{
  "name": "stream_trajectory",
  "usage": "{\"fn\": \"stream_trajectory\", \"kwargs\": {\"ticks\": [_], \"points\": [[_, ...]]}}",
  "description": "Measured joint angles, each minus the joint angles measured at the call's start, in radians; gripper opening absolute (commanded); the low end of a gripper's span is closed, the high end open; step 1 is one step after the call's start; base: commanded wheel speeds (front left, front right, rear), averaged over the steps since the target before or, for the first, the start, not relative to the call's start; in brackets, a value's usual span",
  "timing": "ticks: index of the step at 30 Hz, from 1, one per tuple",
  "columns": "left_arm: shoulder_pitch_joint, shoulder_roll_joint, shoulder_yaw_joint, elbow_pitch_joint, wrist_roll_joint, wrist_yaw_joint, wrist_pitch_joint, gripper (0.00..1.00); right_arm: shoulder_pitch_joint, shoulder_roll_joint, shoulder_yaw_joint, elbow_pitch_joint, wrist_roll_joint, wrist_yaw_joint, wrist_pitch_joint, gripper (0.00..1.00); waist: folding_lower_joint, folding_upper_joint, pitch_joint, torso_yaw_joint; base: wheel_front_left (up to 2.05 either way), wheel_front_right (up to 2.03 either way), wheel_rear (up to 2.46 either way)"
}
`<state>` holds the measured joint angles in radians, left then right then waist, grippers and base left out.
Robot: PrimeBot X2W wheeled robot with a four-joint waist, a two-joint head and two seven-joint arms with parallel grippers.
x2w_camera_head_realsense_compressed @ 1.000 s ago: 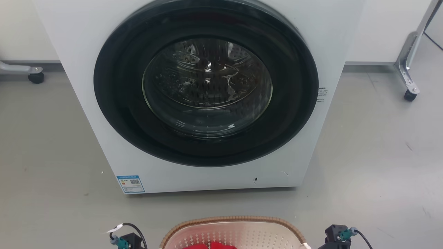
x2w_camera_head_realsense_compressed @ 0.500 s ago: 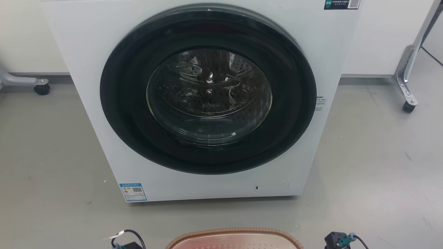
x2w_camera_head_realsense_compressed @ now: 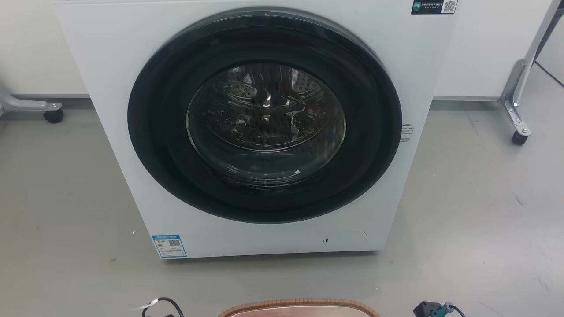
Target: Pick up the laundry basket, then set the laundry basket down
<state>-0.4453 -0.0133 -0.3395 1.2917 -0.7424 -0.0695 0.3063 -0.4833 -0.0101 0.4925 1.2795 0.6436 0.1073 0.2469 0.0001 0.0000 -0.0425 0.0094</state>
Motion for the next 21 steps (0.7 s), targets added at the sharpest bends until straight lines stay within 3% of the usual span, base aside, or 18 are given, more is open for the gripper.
{"fn": "stream_trajectory", "kwargs": {"ticks": [21], "points": [[0.002,0.000,-0.016,0.000,-0.014,0.014,0.005,0.00,0.001,0.000,0.013,-0.001,0.025,-0.003,0.008,0.00,0.0000,0.0000,-0.001,-0.012,0.00,0.00,0.00]]}}
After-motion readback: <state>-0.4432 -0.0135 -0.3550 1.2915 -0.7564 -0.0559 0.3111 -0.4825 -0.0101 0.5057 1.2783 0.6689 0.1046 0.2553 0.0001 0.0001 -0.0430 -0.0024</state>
